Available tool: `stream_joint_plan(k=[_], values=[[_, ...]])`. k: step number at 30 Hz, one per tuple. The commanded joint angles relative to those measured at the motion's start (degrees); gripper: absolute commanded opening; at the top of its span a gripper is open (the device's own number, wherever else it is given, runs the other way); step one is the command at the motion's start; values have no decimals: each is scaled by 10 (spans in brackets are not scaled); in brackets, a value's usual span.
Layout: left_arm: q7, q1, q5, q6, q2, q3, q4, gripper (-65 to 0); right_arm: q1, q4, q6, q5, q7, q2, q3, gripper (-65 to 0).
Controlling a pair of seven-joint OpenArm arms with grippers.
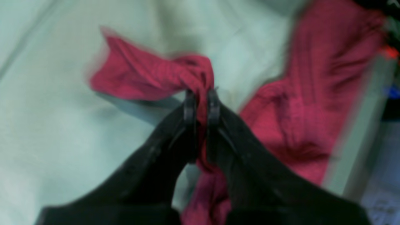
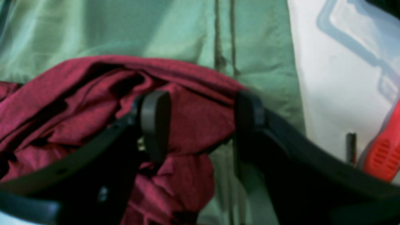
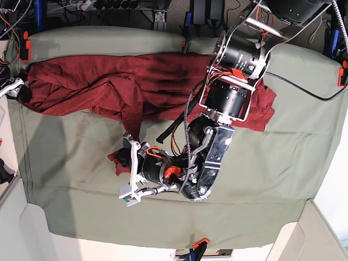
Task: Fold the T-shirt properly
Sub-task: 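Drag the sleeve cuff with the left gripper up onto the shirt body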
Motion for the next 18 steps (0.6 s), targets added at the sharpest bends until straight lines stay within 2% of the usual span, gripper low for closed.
stream_joint_plan(k=[1,8,13,18], values=[[4,-10,-27,-6,-11,-1,29,-650,6,9,4,11,10,12,4,-321],[12,79,-190,-9,-113,-1,132,-650,6,9,4,11,15,12,4,-321],[12,162,-194,-9,-170,-35,281,-650,6,9,4,20,24,11,4,-321],[12,240,-212,-9,-206,-94,348,-650,6,9,4,17,24,10,4,-321]])
